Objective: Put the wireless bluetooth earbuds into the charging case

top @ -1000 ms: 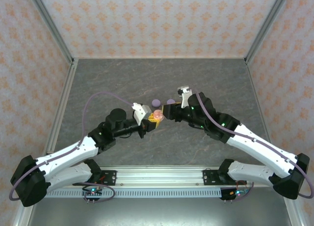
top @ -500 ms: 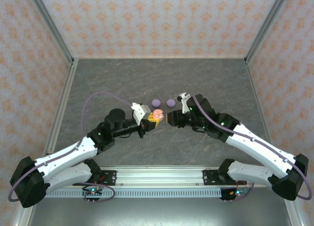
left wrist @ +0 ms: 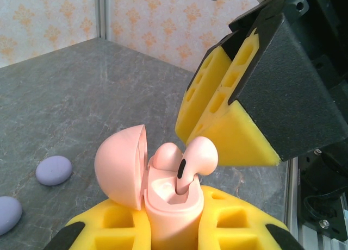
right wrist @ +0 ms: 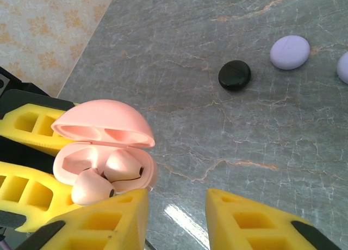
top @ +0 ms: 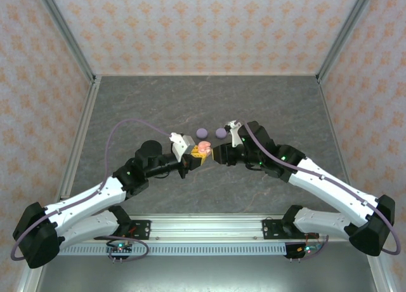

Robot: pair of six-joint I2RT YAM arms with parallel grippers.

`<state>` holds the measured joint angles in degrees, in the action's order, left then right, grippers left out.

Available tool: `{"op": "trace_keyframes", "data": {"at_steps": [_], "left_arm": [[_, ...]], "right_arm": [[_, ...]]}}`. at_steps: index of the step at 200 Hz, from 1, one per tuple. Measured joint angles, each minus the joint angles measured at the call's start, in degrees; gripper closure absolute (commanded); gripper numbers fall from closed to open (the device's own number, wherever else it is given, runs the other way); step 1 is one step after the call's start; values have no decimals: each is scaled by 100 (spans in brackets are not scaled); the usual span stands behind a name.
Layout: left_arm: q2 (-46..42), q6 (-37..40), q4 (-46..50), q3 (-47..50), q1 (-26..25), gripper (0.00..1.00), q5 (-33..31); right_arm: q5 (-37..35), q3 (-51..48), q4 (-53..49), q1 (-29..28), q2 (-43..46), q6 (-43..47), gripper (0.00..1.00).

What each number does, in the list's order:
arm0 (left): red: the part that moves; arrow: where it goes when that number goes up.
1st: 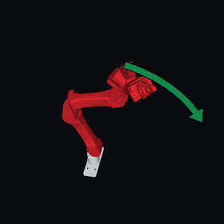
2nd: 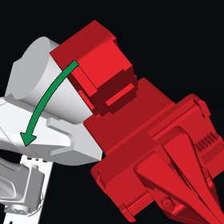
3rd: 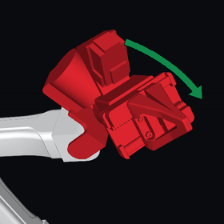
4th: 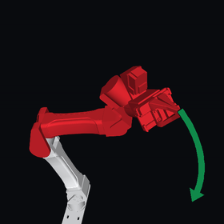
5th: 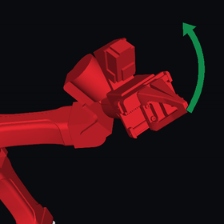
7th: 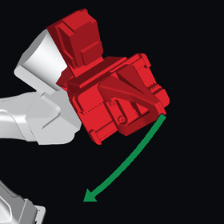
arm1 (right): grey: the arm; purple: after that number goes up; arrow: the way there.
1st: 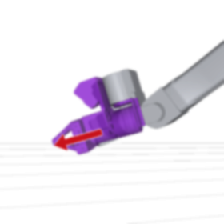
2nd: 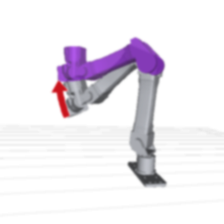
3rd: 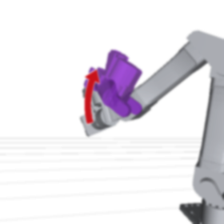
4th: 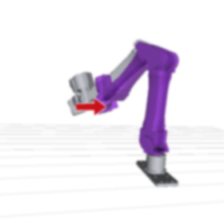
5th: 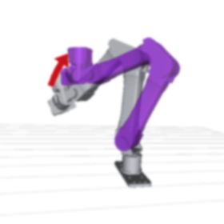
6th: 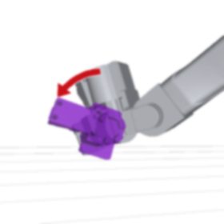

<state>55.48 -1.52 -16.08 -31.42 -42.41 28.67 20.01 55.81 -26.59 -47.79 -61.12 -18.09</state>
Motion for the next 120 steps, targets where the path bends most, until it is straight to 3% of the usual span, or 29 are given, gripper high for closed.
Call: {"op": "trace_keyframes", "data": {"at_steps": [120], "left_arm": [[0,0,0,0,2,100,-42]], "right_arm": [[479,2,328,0,24,20,66]]}}
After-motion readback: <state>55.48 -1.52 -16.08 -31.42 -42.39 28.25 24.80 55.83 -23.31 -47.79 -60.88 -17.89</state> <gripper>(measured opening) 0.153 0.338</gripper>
